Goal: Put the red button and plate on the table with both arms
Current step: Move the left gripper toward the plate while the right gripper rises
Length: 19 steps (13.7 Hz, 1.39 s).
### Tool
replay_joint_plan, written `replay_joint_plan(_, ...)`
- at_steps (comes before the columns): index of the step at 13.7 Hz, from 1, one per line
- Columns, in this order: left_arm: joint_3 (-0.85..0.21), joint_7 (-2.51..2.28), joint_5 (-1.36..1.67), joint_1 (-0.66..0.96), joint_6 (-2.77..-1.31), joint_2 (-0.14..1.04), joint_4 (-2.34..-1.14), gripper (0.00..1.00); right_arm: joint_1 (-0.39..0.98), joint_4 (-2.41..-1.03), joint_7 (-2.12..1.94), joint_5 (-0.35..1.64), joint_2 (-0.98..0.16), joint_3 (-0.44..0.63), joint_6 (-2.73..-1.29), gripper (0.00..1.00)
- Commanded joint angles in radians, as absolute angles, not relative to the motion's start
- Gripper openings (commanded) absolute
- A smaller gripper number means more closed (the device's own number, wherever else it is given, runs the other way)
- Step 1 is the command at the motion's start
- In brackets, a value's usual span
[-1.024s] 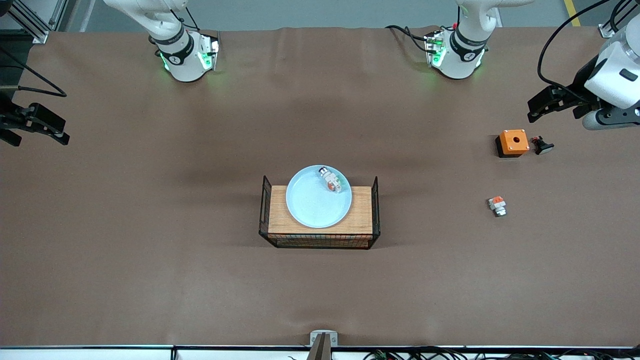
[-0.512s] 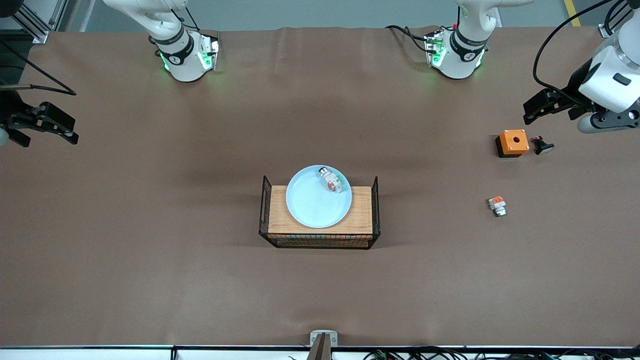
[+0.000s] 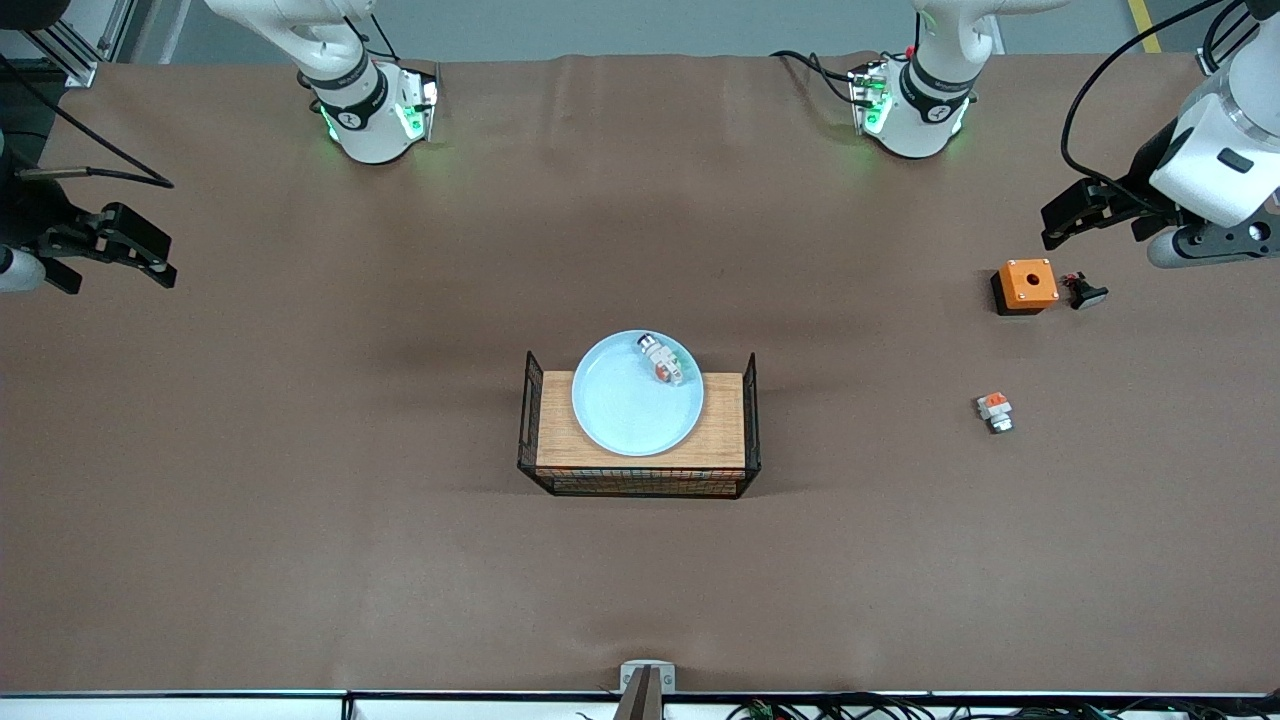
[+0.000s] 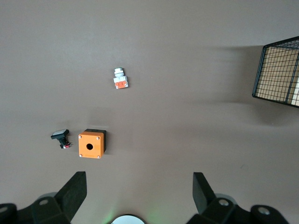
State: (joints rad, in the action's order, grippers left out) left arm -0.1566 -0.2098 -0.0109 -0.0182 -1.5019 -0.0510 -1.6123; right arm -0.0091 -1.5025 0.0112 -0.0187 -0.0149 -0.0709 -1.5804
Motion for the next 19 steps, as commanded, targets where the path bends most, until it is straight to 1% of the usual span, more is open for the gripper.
replay_joint_plan(1,-0.161,-0.224,-0.012,-0.017,-1.493,-0.043,-1.594,1.0,0.029,-1.468,0.095,-0.026,-0.029,-0.071,-1.562,0.99)
replay_joint_plan(6,-0.163,-0.224,-0.011,-0.017,-1.491,-0.044,-1.595,1.0,0.049,-1.468,0.11,-0.025,-0.028,-0.071,-1.56,0.98)
replay_joint_plan(10,-0.163,-0.224,-0.003,-0.017,-1.49,-0.046,-1.597,1.0,0.081,-1.47,0.258,-0.025,-0.028,-0.072,-1.536,0.98)
replay_joint_plan(19,-0.166,-0.284,0.028,-0.014,-1.502,-0.037,-1.597,1.0,0.094,-1.474,0.262,-0.026,-0.029,-0.072,-1.528,0.98)
